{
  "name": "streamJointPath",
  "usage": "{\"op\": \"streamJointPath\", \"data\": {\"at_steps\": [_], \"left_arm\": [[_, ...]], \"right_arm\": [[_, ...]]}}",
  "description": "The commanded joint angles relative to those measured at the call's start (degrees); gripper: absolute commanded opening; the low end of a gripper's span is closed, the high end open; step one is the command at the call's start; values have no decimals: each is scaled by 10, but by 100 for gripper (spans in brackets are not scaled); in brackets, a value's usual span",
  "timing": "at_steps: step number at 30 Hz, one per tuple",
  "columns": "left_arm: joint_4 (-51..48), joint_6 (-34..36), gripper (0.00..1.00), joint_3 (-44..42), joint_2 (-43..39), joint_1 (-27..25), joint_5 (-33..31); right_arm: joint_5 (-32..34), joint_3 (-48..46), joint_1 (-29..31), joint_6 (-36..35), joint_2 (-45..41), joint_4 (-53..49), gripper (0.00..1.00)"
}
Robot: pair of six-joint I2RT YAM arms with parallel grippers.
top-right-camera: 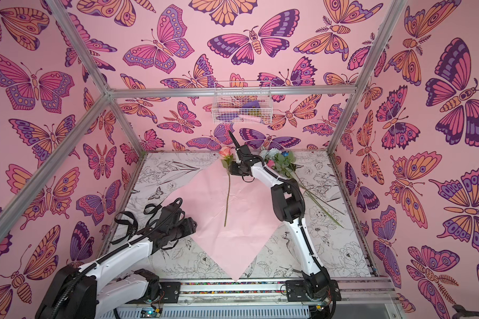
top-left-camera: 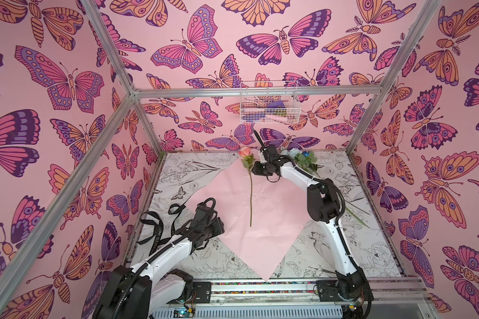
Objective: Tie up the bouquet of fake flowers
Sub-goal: 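Carry the pink rose onto the paper centre and open the right gripper, then move the right gripper back to the flower bunch and grasp a stem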
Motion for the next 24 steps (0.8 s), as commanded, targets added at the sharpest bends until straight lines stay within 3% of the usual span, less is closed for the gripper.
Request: {"op": "streamJointPath", "data": {"at_steps": [1,6,12,17,24], "left_arm": [[-19,8,62,3,-14,6,-3],[-22,15,62,8,-13,7,-2],[-24,21,60,15,-4,11,-7],[-24,23,58,21,4,14,-7],[-29,23,58,23,4,17,-9]], "right_arm": [[50,-98,-16,-57,-145,4,40],[73,-266,-79,-70,-281,-8,41],[65,-358,-209,-86,-362,-56,40],[66,-355,-279,-108,-356,-86,40],[114,-271,-298,-165,-266,-150,38]]}}
